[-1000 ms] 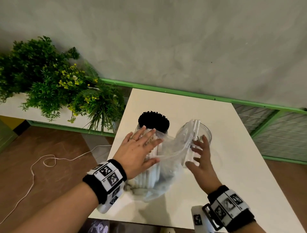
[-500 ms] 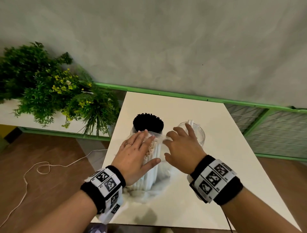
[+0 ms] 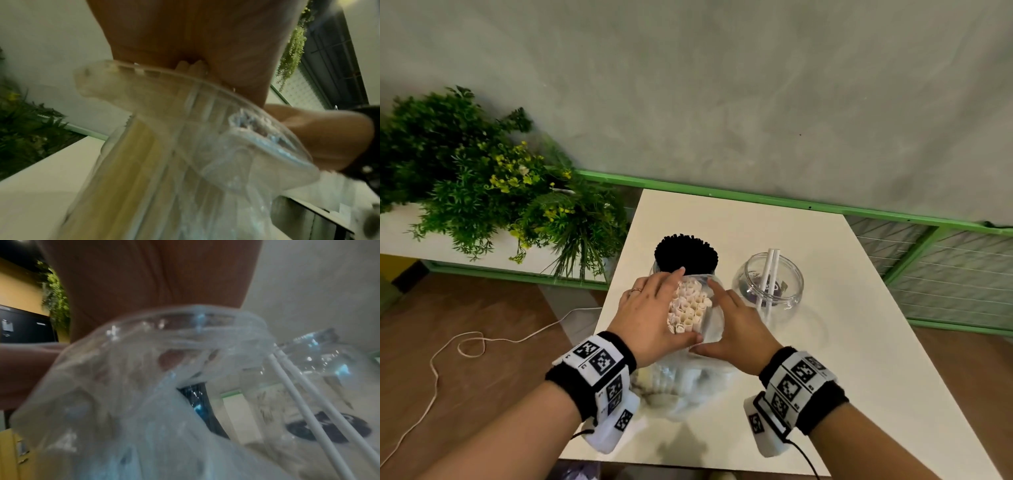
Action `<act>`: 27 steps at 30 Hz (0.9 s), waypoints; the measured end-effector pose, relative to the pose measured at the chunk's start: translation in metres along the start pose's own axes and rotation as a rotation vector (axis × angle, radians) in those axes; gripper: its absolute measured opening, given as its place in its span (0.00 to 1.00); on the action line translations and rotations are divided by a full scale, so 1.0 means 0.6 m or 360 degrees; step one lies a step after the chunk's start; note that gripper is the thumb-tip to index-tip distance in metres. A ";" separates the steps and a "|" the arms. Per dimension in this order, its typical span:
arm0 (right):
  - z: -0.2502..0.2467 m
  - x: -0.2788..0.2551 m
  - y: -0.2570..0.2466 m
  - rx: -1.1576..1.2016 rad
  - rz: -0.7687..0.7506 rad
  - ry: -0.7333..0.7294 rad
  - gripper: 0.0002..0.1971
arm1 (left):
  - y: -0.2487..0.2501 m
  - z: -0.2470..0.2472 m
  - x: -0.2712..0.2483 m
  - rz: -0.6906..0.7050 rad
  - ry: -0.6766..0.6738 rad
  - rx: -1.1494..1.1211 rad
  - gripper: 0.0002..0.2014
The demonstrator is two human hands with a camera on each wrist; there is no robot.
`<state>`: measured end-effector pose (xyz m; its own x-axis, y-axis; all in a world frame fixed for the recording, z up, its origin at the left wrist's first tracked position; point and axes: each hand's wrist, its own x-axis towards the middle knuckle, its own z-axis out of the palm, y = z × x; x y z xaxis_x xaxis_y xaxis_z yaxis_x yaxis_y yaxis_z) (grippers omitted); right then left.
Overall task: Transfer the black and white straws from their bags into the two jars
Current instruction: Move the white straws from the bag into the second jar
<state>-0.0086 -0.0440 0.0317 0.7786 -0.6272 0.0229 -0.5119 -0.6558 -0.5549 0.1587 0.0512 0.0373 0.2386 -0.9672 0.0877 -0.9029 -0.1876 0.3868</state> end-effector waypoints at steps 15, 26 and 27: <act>0.047 -0.009 0.013 -0.0218 -0.0024 -0.0003 0.56 | -0.019 -0.016 0.031 -0.0793 -0.0174 -0.1726 0.12; 0.054 -0.013 0.026 -0.0219 0.0038 0.0009 0.56 | -0.069 -0.008 -0.014 -0.0861 -0.0157 -0.1844 0.11; 0.057 -0.014 0.026 -0.0197 0.0032 0.0030 0.56 | -0.074 -0.004 -0.019 -0.0828 -0.0110 -0.1825 0.11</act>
<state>-0.0109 -0.0346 -0.0053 0.7615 -0.6475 0.0289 -0.5691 -0.6893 -0.4484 0.1967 0.0712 0.0212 0.4215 -0.8371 -0.3487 0.1291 -0.3252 0.9368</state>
